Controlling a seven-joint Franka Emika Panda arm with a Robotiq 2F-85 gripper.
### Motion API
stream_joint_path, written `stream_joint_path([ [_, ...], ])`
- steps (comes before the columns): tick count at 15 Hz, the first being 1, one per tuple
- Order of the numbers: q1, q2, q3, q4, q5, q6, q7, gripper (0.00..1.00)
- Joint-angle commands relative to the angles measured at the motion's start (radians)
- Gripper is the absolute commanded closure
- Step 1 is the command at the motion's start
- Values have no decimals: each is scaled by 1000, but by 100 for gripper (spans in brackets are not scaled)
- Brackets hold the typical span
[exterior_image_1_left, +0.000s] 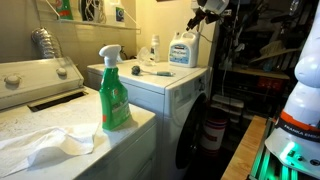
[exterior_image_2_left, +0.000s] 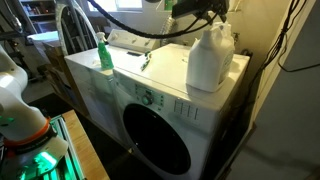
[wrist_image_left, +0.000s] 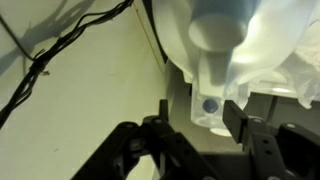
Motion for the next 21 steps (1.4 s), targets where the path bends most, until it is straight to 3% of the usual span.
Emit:
stream_joint_path([
  [1, 0, -98, -36, -29, -237, -19, 274, 10],
  [2, 19, -127, -40, -21, -303, -88, 352, 1],
  [4, 42, -175, 9, -7, -256, -266, 358, 0],
  [11, 195, -231, 139, -23, -180, -617, 508, 0],
  [15, 202, -280, 171, -85, -279, -759, 661, 0],
  [21, 190, -466, 188, -212, -448, -910, 779, 0],
])
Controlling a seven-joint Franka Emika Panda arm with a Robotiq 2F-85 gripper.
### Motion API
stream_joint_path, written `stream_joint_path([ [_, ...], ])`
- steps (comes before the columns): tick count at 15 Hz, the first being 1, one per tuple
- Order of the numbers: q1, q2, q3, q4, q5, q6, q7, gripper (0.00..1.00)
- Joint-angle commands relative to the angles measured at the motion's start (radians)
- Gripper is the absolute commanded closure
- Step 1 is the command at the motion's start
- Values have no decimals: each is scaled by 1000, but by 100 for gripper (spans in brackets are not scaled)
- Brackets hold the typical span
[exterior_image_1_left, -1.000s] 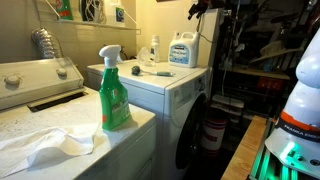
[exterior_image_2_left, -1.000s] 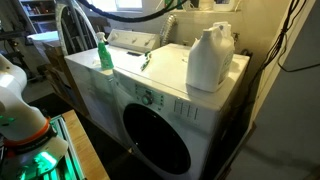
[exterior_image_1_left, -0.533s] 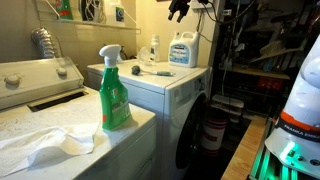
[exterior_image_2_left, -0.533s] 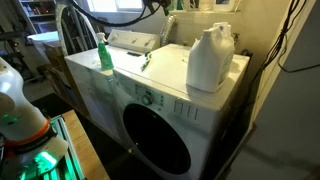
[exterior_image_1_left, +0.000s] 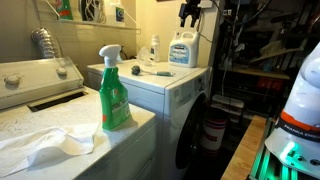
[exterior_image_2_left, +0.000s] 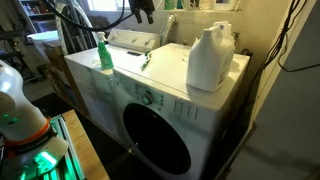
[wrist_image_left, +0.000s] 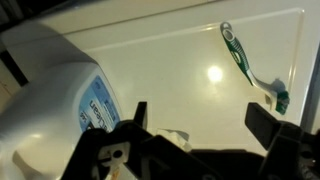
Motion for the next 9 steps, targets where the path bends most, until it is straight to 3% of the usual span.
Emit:
stream_joint_path([
  [1, -5, -173, 12, -123, -62, -97, 44, 0],
  [4, 4, -328, 21, -174, -97, -163, 3, 0],
  [5, 5, -192, 12, -83, -63, -150, 18, 0],
  [9, 6, -227, 15, -89, -65, -153, 17, 0],
])
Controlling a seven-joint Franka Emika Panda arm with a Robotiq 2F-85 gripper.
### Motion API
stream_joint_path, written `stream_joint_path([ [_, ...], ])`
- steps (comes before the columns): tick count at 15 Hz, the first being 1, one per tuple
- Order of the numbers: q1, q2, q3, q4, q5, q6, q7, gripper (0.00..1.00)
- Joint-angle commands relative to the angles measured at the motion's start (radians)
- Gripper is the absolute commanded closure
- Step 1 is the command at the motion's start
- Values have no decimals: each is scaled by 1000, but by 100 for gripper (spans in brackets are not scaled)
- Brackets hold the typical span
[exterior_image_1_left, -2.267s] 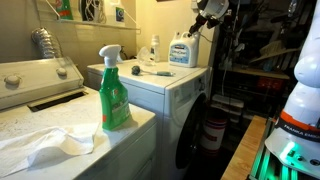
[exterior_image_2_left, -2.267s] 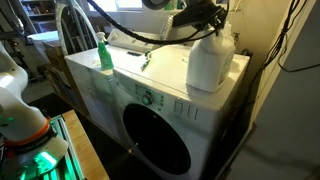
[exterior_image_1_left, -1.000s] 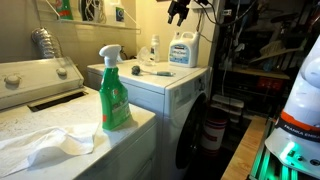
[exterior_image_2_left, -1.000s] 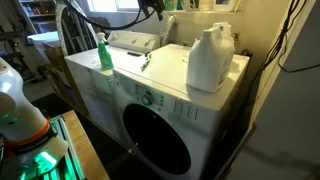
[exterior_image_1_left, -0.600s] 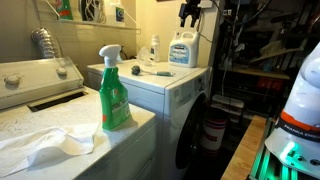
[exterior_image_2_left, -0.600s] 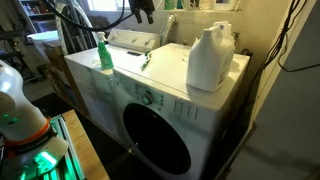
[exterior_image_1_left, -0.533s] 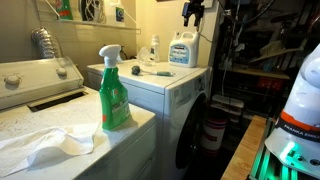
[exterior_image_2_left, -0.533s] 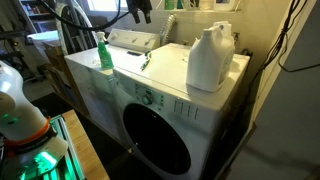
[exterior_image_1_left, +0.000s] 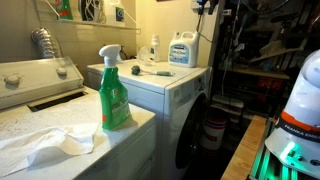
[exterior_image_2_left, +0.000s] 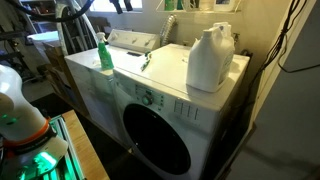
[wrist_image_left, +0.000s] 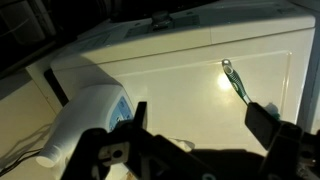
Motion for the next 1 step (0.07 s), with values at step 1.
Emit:
stream_joint_path([
  [1, 5, 17, -4, 4, -2, -2, 2, 0],
])
